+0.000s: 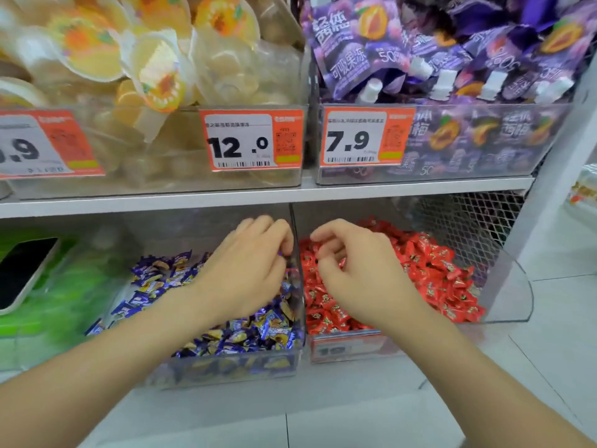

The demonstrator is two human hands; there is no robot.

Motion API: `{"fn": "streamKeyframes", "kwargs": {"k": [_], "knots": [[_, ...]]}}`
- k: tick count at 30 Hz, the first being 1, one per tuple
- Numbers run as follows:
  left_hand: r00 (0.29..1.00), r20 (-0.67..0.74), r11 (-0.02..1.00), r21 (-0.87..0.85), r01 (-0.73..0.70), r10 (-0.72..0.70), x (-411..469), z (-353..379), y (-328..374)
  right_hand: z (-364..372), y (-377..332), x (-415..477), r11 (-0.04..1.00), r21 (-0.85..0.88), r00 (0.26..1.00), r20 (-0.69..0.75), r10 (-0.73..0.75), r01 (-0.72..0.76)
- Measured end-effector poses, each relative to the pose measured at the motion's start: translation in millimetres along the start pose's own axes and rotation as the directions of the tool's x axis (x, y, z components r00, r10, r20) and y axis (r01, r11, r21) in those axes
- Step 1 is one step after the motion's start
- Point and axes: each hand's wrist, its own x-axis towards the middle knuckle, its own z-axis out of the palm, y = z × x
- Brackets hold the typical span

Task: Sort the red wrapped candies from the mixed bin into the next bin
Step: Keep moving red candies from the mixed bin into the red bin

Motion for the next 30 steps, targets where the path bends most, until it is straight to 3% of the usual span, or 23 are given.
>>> {"fn": "streamKeyframes", "kwargs": {"k": [2, 4, 6, 8, 10, 13, 16, 20, 22, 26, 30], "knots": [[0.975, 0.145, 0.983, 0.093, 0.158, -0.17, -8, -3, -34, 22, -19, 3, 0.997, -0.013, 0.997, 0.006, -0.078, 0.078], [0.869, 0.368, 0.94, 0.21, 0.269, -0.331, -9, -5, -70, 47, -38, 8, 0.982, -0.075, 0.983, 0.079, -0.168, 0.174], [0.767, 0.528, 0.931, 0.171, 0.324, -0.364, -9, 2, -100, 76, -55, 11, 0.961, -0.19, 0.956, 0.255, -0.147, 0.199], [0.782, 0.529, 0.941, 0.123, 0.315, -0.33, -6, 15, -123, 109, -64, 14, 0.916, -0.375, 0.912, 0.41, 0.023, 0.145], [0.856, 0.447, 0.965, 0.087, 0.247, -0.26, -1, 30, -134, 135, -62, 21, 0.85, -0.527, 0.848, 0.45, 0.281, -0.002], [0.893, 0.43, 0.989, -0.01, 0.15, -0.132, 3, 41, -141, 163, -57, 42, 0.813, -0.516, 0.742, 0.426, 0.518, -0.271], [0.867, 0.49, 0.994, -0.007, 0.109, -0.091, 8, 42, -145, 180, -56, 54, 0.824, -0.448, 0.676, 0.489, 0.552, -0.348], [0.868, 0.46, 0.979, 0.156, 0.13, -0.189, 9, 34, -165, 199, -66, 43, 0.924, -0.302, 0.661, 0.647, 0.379, -0.233], [0.858, 0.453, 0.96, 0.239, 0.146, -0.243, 3, 30, -175, 197, -69, 41, 0.958, -0.23, 0.694, 0.661, 0.284, -0.172], [0.839, 0.45, 0.95, 0.21, 0.233, -0.305, -6, 25, -182, 175, -59, 51, 0.966, -0.236, 0.861, 0.463, 0.208, -0.106], [0.794, 0.509, 0.943, 0.191, 0.272, -0.333, -12, 18, -184, 160, -42, 69, 0.945, -0.29, 0.886, 0.383, 0.262, -0.154]]}}
